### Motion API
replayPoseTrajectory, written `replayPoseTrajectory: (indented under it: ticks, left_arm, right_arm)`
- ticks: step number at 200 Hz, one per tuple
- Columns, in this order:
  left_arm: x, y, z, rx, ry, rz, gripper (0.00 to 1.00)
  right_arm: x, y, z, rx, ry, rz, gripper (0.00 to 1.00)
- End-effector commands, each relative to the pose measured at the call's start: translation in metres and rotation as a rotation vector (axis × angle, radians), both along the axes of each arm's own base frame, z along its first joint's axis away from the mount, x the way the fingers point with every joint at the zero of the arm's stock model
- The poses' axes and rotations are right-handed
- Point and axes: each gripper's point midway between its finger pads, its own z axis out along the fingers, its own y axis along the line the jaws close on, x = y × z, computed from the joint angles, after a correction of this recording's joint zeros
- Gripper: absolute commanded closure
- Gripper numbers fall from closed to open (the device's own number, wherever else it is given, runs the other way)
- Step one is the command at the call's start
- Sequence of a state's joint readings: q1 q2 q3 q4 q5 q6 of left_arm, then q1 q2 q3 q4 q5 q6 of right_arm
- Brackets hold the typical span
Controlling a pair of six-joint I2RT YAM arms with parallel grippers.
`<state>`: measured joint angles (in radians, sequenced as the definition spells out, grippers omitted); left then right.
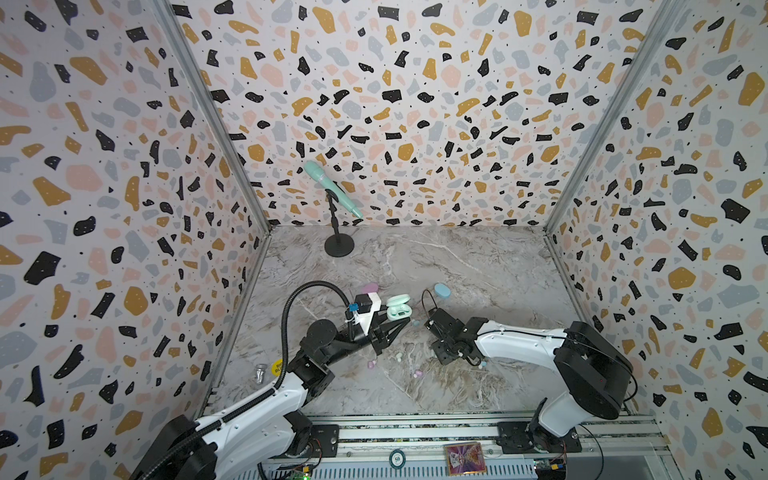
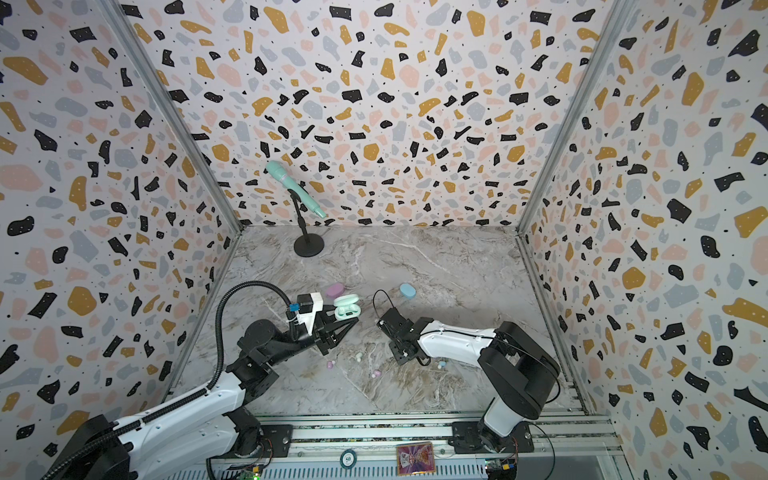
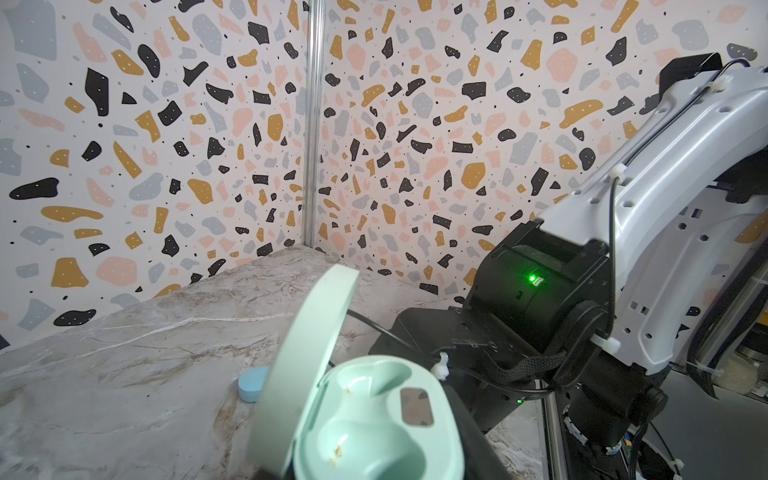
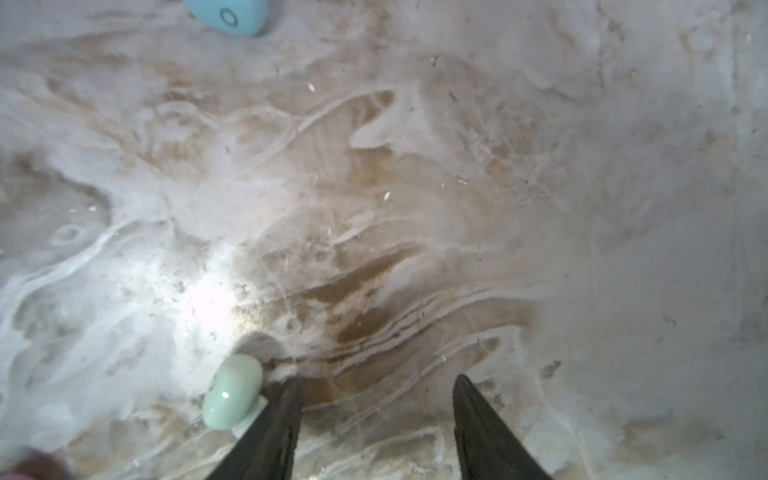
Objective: Insert wireless bluetooth earbuds into charging case
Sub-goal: Rotate the wireless bluetooth earbud at the center of the table, then pick up the wireless bluetooth earbud from the center of the table.
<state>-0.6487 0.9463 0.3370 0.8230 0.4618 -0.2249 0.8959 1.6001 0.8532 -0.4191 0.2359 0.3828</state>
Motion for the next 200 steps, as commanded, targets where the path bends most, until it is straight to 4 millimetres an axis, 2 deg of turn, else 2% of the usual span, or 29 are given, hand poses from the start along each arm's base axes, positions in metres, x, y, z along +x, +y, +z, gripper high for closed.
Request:
replayPoseTrajectory:
  ticks: [1, 25, 51, 89, 122, 141, 163, 200]
  left_arm:
    - [-0.001, 0.003, 0.008, -0.024, -0.035, 0.006, 0.72]
    - [-0.001, 0.003, 0.009, -0.022, -0.035, 0.006, 0.72]
    - [0.001, 0.003, 0.007, -0.016, -0.028, 0.012, 0.72]
    - [0.006, 0.004, 0.004, 0.001, -0.008, 0.035, 0.72]
    - [0.007, 0.007, 0.003, 0.001, -0.001, 0.058, 0.72]
    - [0.007, 0.008, 0.003, 0.0, -0.004, 0.061, 0.72]
    - [0.006, 0.008, 0.004, -0.003, -0.005, 0.06, 0.72]
    - [0.005, 0.009, 0.005, -0.006, -0.007, 0.063, 0.72]
  right_arm:
    - [0.003, 0.0, -0.003, -0.034, 0.003, 0.026, 0.41]
    - [0.002, -0.004, -0.002, -0.036, 0.024, 0.001, 0.41]
    - [0.0, -0.003, 0.015, 0.064, 0.062, -0.072, 0.41]
    - [-0.01, 0.016, 0.033, 0.238, 0.173, -0.175, 0.41]
    - [-0.016, 0.045, 0.041, 0.373, 0.247, -0.192, 0.42]
    - [-0.015, 0.047, 0.038, 0.359, 0.261, -0.216, 0.46]
    - [-0.013, 0.045, 0.032, 0.326, 0.27, -0.239, 0.56]
    - [-0.013, 0.046, 0.022, 0.304, 0.291, -0.254, 0.59]
